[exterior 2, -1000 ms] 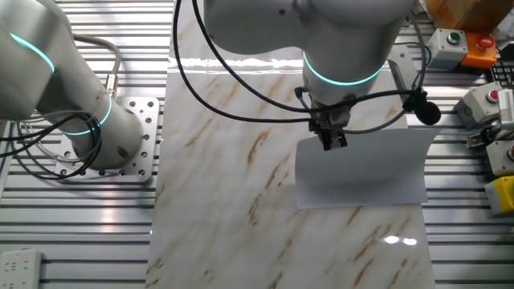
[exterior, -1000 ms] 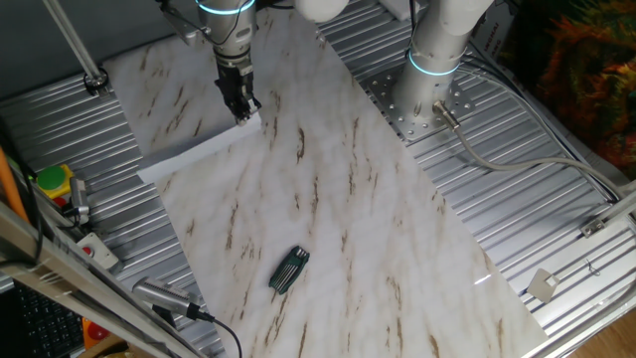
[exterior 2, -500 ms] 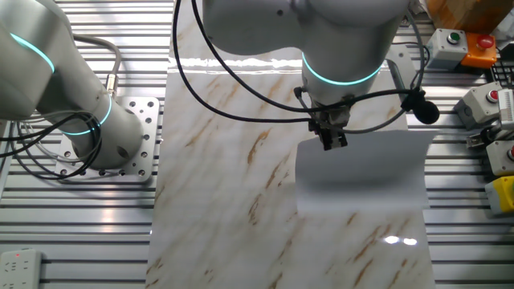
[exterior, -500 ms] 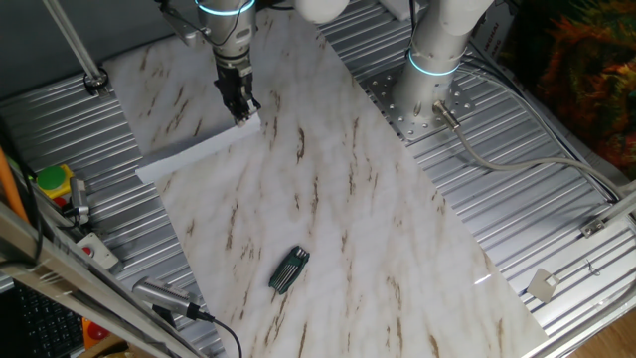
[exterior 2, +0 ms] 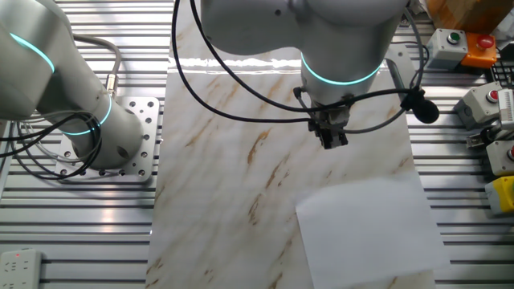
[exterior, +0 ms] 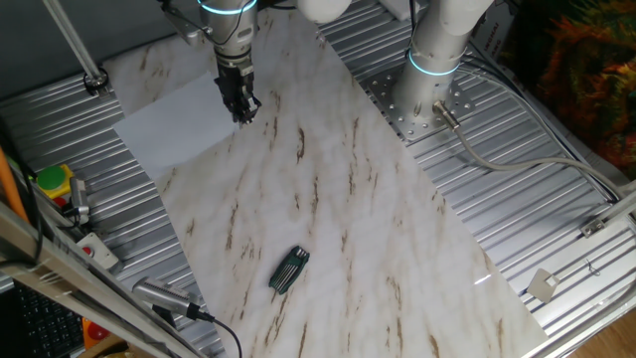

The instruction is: Flip over and spread out the paper that is laid flat on the table

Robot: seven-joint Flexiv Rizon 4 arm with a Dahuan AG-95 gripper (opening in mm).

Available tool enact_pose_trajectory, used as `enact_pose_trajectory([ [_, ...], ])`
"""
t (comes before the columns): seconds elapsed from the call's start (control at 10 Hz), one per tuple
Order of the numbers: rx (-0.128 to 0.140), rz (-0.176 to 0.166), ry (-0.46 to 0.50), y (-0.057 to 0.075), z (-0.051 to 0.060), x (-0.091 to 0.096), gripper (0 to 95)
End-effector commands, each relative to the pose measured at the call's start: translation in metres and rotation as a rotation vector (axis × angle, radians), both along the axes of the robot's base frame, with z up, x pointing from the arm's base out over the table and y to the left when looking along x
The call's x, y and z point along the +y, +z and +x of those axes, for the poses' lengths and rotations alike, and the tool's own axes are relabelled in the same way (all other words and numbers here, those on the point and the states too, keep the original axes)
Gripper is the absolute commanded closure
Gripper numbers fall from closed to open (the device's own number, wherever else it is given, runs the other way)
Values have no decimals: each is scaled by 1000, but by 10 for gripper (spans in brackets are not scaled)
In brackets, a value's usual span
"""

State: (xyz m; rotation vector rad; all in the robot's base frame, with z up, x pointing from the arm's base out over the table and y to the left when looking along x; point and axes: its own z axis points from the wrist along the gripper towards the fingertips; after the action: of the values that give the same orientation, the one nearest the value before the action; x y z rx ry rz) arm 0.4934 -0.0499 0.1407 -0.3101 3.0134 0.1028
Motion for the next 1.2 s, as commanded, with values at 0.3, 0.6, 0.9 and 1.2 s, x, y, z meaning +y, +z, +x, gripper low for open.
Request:
enact_pose_trajectory([
  [0.3, -4, -1, 6, 0, 0, 0, 760],
  [0.6, -5, -3, 13, 0, 0, 0, 760],
  [0.9, -2, -9, 14, 0, 0, 0, 760],
  [1.2, -4, -12, 23, 1, 1, 0, 760],
])
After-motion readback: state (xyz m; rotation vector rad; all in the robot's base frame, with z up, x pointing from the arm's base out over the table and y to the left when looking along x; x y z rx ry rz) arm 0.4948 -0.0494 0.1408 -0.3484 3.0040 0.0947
